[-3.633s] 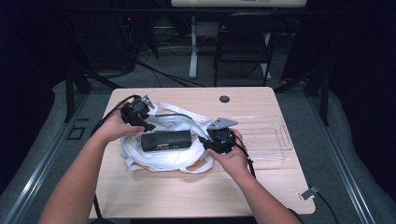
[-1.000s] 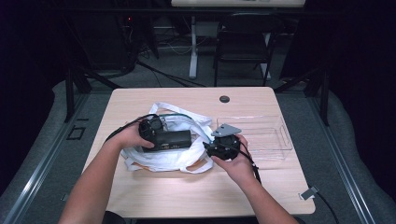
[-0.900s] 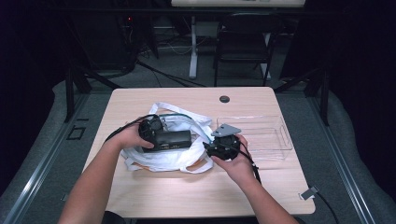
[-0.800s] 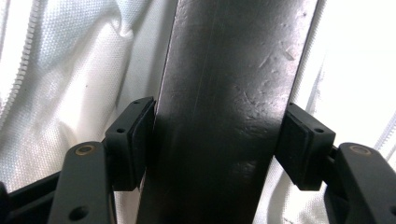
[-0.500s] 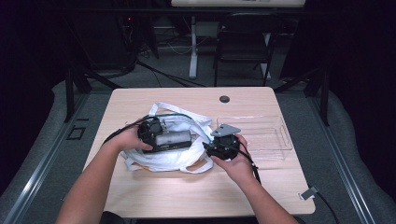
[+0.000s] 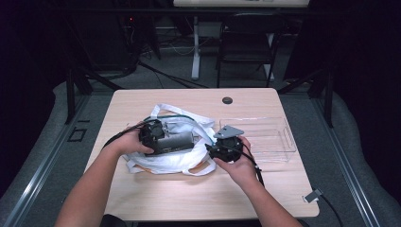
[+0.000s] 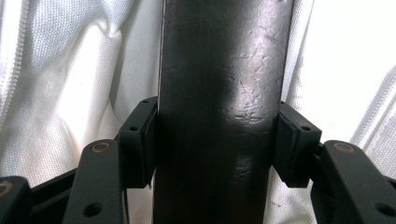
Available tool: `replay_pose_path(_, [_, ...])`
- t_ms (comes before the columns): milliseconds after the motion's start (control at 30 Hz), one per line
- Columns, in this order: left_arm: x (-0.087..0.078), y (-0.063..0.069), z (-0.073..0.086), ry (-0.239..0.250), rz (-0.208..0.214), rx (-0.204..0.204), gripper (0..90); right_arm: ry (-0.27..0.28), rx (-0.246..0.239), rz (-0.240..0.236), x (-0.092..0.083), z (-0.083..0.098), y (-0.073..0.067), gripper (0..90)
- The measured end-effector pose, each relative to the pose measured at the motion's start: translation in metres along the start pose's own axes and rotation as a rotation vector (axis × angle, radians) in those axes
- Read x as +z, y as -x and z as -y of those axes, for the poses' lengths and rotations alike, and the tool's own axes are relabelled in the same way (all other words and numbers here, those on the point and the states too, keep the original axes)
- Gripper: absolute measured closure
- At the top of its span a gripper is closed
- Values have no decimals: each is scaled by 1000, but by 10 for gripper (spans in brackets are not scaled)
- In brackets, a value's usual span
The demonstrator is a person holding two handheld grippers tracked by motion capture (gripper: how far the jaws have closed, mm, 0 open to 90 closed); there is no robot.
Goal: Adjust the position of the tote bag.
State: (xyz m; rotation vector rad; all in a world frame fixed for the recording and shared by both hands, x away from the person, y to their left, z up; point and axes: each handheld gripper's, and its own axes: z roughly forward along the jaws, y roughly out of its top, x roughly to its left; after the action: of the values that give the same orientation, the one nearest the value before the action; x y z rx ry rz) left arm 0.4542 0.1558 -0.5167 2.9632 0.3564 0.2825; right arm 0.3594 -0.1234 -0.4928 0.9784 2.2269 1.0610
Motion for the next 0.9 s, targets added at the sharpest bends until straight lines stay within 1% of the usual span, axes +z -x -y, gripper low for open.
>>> replay_pose_path(100, [-2, 1, 1, 8, -5, -4, 422, -3, -2, 0, 1, 0, 0, 422])
replay_pose_path(233, [-6, 1, 3, 21, -17, 6, 425, -8, -5, -2, 2, 1, 0, 422])
replay_pose_path(267, [-7, 1, 3, 19, -9, 5, 426, -8, -5, -2, 2, 1, 0, 423])
replay_pose_path(300, [-8, 1, 3, 24, -21, 10, 427, -4, -2, -2, 2, 1, -1, 422])
replay_pose_path(400, [-11, 2, 4, 30, -20, 13, 429, -7, -5, -1, 2, 1, -1, 423])
replay_pose_path(467, [-13, 3, 5, 37, -28, 15, 430, -4, -5, 1, 2, 1, -1, 423])
replay_pose_path(567, [-17, 3, 5, 37, -32, 21, 431, -3, -6, 0, 2, 1, -1, 423])
replay_pose_path(667, [-21, 3, 8, 55, -36, 14, 432, -1, -8, 1, 2, 1, -1, 423])
replay_pose_path(900, [-32, 2, 14, 89, -26, -7, 432, -4, -11, 0, 2, 1, -1, 423])
